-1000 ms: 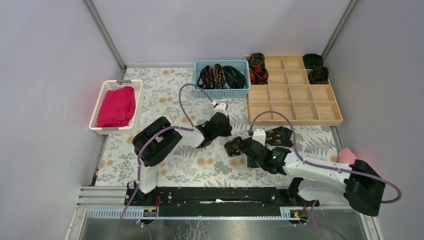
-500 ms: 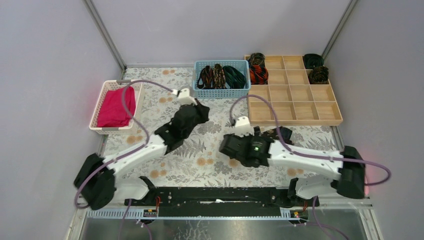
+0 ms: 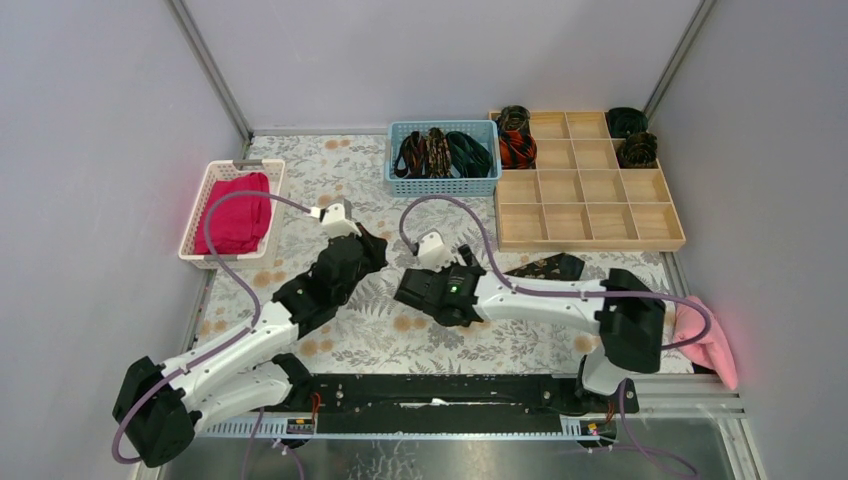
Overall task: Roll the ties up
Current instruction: Roll the tie at the center of the board.
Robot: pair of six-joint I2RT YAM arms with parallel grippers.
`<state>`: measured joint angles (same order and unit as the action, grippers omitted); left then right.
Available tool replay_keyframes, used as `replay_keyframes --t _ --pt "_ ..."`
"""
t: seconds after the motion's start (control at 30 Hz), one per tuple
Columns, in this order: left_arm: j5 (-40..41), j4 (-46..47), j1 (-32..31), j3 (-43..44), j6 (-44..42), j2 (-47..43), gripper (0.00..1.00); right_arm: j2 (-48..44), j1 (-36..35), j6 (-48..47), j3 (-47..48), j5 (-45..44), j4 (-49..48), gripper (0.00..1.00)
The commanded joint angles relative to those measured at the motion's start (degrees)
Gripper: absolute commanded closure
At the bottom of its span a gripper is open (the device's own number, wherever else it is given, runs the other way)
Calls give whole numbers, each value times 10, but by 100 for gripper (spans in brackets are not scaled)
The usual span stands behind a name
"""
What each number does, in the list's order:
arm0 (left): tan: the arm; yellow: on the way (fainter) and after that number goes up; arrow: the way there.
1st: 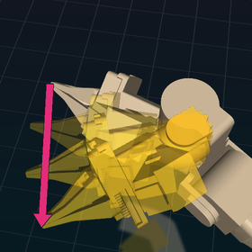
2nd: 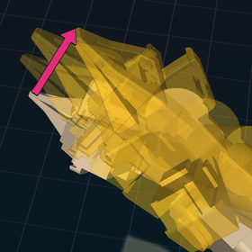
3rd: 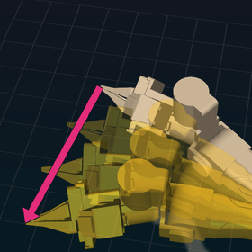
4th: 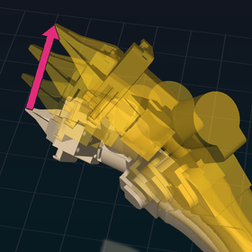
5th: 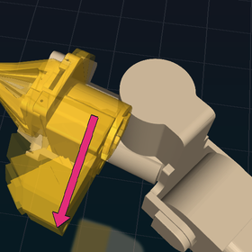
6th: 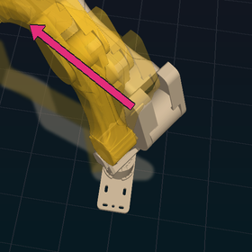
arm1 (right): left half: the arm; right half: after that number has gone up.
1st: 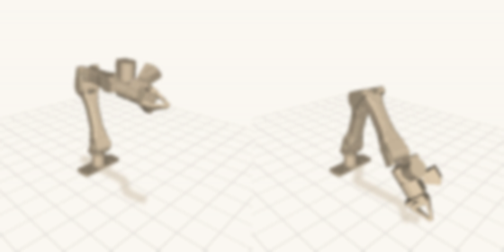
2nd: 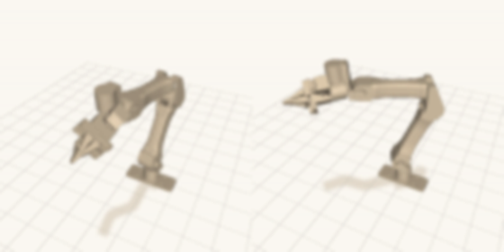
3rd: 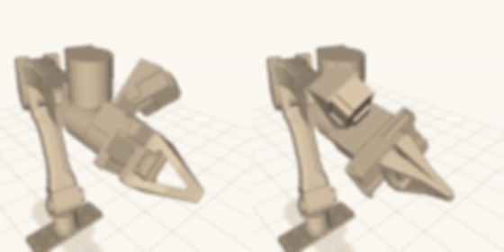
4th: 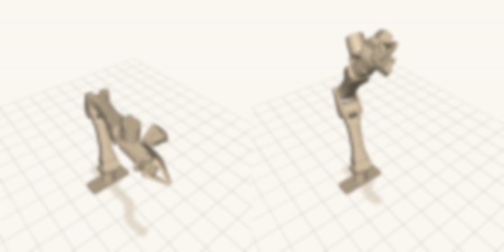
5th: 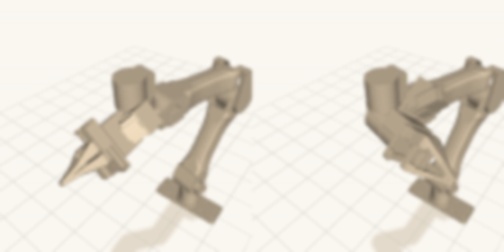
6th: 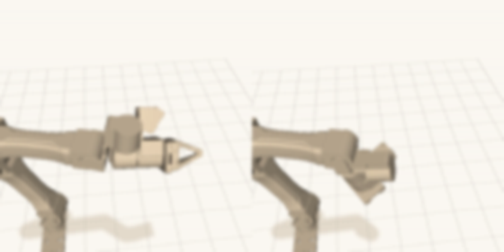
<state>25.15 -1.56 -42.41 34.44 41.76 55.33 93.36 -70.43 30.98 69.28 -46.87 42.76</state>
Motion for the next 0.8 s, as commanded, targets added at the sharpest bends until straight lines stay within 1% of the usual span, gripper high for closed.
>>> replay_keyframes --t 0.0,0.1,0.33,0.43,0.5,0.7,0.77 --pt "40 -32 -3 -12 1 -29 92 45 -10 -29 21 43 -27 12" --pt "42 -35 -2 -13 -1 -33 92 66 -11 -35 14 72 -49 12" --pt "43 -37 -3 -16 0 -35 92 103 -10 -31 4 68 -57 12" --pt "41 -34 -2 -17 -2 -36 92 119 -6 -25 -7 53 -58 9" --pt "40 -30 -3 -18 -5 -35 93 125 7 -15 -15 52 -54 8" --pt "36 -24 -2 -18 -9 -26 94 106 63 -18 -68 80 -95 8" --pt "32 -18 -2 -20 -9 -24 94 104 71 -21 -76 85 -102 9"
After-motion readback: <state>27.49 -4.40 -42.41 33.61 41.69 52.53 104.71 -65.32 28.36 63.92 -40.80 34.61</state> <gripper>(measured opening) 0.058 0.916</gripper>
